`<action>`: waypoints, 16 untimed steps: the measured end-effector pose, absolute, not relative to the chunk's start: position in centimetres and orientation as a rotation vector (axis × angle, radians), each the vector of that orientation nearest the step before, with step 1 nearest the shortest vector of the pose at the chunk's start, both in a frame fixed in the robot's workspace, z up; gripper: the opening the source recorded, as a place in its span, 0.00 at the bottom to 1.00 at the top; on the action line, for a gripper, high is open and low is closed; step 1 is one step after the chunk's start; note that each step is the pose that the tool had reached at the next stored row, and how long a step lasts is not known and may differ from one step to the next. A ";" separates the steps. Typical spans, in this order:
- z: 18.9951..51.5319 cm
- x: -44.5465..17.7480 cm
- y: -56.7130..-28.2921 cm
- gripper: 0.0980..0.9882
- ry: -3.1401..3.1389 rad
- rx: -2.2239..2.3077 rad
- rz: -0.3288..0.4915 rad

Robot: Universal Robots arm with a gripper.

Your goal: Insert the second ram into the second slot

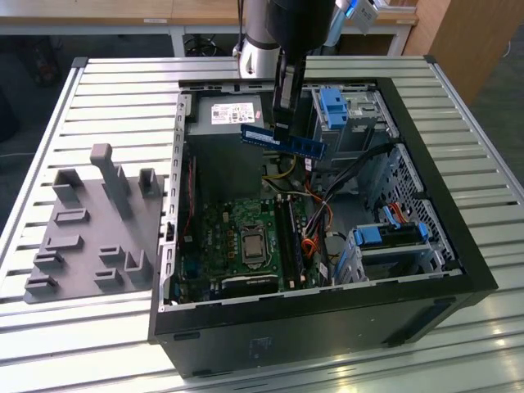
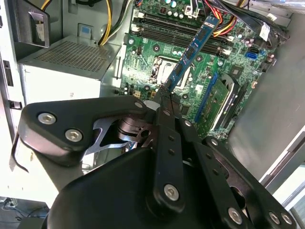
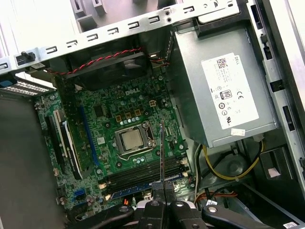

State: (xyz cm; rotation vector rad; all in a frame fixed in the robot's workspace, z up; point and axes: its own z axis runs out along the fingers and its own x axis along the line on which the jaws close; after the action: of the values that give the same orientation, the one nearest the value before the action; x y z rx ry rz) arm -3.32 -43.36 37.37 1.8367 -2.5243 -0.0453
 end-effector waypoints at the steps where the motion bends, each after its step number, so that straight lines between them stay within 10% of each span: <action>1: 37.4 -3.3 -43.4 0.02 -2.525 1.836 -0.045; 16: 37.4 -3.3 -43.4 0.02 -2.558 1.791 -0.046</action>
State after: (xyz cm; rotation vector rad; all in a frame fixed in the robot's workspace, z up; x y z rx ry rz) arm -3.32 -43.36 37.36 1.7906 -2.5579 -0.0458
